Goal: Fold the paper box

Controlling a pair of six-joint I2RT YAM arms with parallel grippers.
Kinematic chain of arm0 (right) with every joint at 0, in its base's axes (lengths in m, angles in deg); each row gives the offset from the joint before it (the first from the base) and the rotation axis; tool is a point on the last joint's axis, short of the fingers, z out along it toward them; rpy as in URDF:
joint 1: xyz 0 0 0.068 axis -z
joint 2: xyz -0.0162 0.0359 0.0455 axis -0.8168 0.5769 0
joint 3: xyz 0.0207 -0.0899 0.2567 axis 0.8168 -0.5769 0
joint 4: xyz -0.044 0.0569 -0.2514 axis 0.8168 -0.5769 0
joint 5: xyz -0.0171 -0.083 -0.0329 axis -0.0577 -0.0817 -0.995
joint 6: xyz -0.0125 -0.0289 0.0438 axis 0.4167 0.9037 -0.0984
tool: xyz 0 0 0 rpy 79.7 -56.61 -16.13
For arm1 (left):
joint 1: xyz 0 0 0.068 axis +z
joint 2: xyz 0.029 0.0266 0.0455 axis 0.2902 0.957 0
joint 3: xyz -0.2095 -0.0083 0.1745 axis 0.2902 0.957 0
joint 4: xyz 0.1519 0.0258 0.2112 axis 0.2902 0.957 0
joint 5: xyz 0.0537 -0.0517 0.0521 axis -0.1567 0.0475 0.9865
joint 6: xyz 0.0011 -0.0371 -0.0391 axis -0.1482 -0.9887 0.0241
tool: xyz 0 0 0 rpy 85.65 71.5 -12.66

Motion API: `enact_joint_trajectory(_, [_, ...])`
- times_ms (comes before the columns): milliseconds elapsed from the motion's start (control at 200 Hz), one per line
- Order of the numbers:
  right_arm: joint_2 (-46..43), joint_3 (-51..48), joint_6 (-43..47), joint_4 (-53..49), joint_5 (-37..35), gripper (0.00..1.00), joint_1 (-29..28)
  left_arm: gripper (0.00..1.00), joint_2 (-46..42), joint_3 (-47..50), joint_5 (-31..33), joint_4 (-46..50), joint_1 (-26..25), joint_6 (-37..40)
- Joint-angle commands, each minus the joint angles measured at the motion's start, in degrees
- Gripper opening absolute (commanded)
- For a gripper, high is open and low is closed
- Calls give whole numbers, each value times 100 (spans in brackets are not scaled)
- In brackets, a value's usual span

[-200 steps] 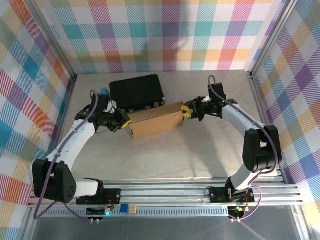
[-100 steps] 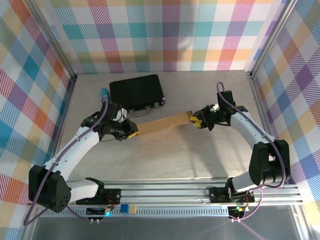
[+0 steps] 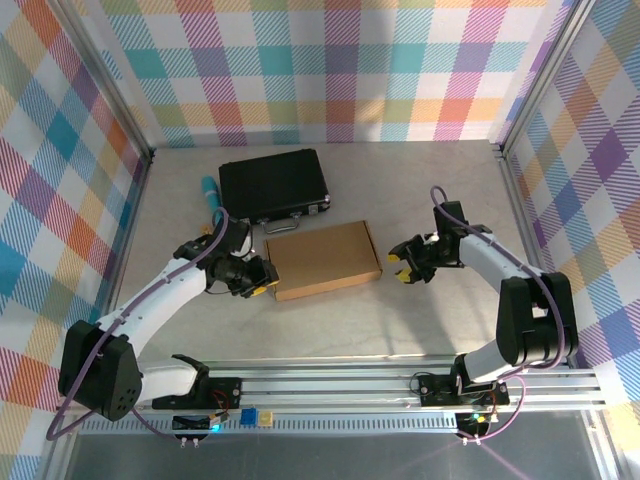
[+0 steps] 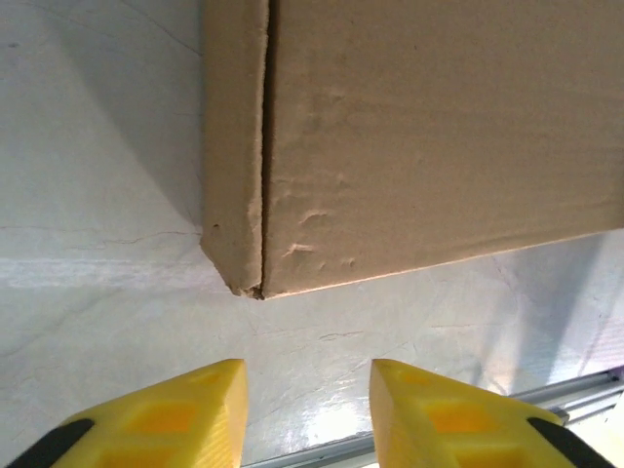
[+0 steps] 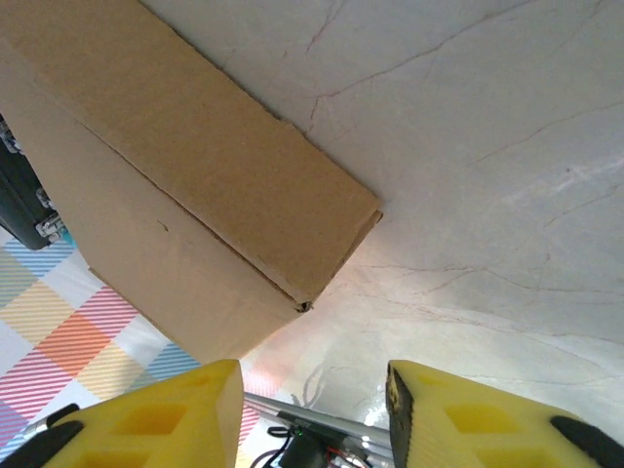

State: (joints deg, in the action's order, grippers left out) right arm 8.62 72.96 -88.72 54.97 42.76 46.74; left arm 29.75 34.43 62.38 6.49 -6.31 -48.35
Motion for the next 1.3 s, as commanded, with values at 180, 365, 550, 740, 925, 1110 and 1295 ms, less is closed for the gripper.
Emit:
enact_joint_trajectory(180, [-633,337,319,-190,-655,65,17,52,-207,-765,110,238,370,-188])
enact_joint_trajectory(365, [-1368,1345,1012,-1308,-2321,99,21,100,-868,-1508,1371,342,499,-36])
enact_joint_trajectory(550, [-2775,1262,1550,-1025,-4390,99,12,100,-1682,-1640,3335,427,503,81])
enact_joint_trajectory(740, [-4545,-782,2453,879,-7092,99,12,100,-2730,-408,6360,119,402,803])
enact_joint_trajectory(925, [-4834,-1925,4430,1368,-6938,99,12,100,-3724,1396,6354,-1219,681,2667])
enact_joint_trajectory(1110, [-4905,-2984,4527,2179,-6193,99,12,100,-3446,2234,5550,-1869,1201,2833])
enact_joint_trajectory(1295, [-4070,-3438,4742,3468,-5624,99,13,100,-2372,2576,4921,-3263,1446,3144])
